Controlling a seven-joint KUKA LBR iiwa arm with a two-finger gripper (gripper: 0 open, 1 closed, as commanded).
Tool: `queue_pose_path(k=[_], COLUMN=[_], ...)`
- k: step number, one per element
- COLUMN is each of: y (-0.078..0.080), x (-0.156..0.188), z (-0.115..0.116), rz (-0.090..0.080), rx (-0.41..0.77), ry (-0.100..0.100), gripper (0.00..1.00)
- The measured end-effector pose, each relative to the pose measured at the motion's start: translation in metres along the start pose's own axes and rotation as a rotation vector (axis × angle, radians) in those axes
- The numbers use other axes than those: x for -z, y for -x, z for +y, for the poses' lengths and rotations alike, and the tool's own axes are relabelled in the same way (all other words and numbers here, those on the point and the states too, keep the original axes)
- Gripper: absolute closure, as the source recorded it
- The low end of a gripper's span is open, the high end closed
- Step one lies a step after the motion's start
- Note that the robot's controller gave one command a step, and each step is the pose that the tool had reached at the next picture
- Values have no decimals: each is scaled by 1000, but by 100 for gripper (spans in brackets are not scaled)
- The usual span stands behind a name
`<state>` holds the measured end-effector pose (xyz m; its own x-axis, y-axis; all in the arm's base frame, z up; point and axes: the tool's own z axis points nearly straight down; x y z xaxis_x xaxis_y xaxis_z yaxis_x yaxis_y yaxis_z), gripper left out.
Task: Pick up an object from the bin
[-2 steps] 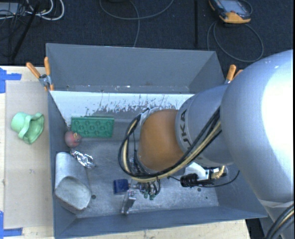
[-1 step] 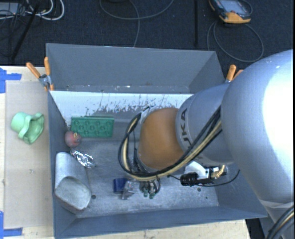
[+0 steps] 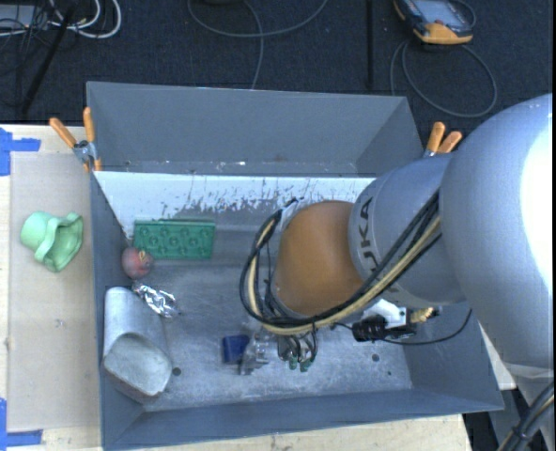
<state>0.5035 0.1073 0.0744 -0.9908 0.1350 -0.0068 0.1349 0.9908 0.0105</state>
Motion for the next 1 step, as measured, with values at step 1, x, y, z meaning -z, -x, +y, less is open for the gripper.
queue_pose_path(k=[1], y=[-3], x=[194], z=[-4], rz=[-1], rx=[195], ry=[-8], gripper=[100])
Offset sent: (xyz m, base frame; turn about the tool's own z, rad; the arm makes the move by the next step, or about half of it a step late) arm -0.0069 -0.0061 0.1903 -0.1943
